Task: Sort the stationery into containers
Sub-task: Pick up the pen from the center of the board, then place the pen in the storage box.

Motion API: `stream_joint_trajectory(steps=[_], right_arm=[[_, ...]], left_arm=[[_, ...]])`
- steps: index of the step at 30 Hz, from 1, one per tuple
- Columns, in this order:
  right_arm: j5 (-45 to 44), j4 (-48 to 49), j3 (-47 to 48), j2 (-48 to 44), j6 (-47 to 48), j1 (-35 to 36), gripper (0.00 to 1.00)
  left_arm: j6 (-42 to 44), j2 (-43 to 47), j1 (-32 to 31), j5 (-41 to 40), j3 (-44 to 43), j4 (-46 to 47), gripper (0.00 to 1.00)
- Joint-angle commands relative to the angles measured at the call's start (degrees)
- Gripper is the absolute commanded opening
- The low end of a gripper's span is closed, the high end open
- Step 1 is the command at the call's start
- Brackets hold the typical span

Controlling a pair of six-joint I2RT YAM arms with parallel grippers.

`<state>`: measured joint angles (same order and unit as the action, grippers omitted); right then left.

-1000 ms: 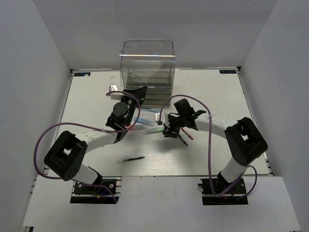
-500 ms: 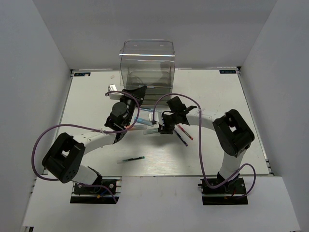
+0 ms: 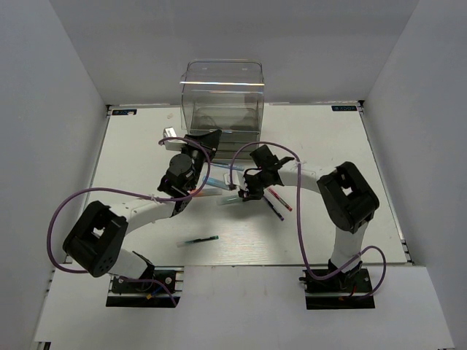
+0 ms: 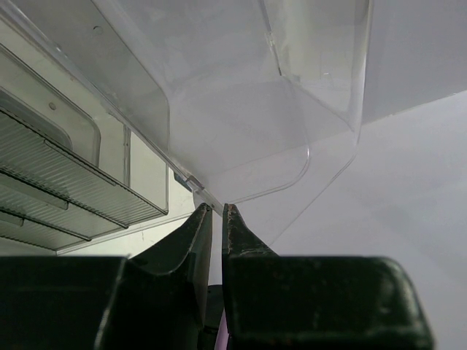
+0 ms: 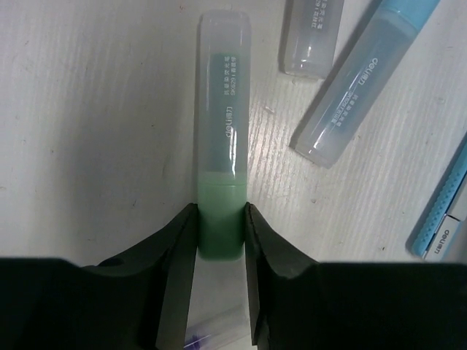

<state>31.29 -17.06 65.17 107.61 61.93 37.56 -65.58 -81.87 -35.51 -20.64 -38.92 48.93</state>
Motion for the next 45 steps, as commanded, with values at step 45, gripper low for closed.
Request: stream_joint_trajectory(steps=[45], right_arm=[[-45.0,74.1,-15.9,-11.6,1.3,3.1,0.0]], left_arm=[[-1.0,3.6,-0.4,-1.3,0.3,1.3,0.0]])
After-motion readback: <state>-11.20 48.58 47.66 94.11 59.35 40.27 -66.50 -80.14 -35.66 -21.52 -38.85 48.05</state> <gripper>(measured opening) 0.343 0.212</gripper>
